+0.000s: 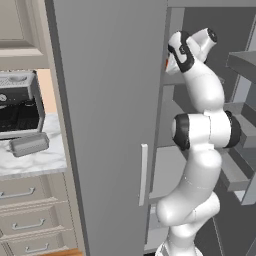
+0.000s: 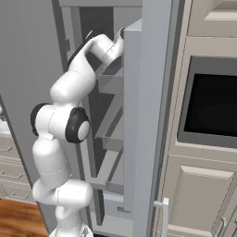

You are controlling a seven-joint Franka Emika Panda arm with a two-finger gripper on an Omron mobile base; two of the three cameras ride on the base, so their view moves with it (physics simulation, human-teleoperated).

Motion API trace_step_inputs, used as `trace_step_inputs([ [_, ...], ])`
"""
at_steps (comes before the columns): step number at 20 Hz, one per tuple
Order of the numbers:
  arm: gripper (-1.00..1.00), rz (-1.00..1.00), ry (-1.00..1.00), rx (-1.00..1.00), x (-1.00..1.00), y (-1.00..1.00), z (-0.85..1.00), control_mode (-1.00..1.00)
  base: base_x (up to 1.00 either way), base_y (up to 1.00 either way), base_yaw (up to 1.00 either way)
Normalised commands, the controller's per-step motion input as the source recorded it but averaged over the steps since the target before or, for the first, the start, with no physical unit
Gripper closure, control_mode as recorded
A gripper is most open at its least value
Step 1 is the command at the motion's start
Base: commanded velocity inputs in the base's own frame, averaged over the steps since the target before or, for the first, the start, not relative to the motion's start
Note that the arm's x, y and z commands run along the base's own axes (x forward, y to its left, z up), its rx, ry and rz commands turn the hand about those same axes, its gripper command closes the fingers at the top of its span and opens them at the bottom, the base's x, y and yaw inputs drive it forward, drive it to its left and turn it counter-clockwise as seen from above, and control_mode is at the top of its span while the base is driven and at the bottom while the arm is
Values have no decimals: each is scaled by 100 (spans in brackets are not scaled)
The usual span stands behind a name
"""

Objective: Take the tomato and tomato out of the freezer and place them in the tupperware container on the counter. Then put the tupperware containing the vegetables back in the freezer.

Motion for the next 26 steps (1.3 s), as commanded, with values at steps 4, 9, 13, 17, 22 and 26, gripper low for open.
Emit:
trace_step_inputs([
  [4,-100,3,0,10,24,0,0,-100,0,0,0],
  [9,-100,6,1,13,3,0,-2,-100,0,0,0],
  [13,-100,1,5,1,0,0,-15,-100,0,0,0],
  [17,-100,0,2,0,0,0,-21,-100,0,0,0],
  [22,-100,1,5,0,0,9,-15,-100,0,0,0],
  [26,-100,3,5,0,4,25,-13,-100,0,0,0],
])
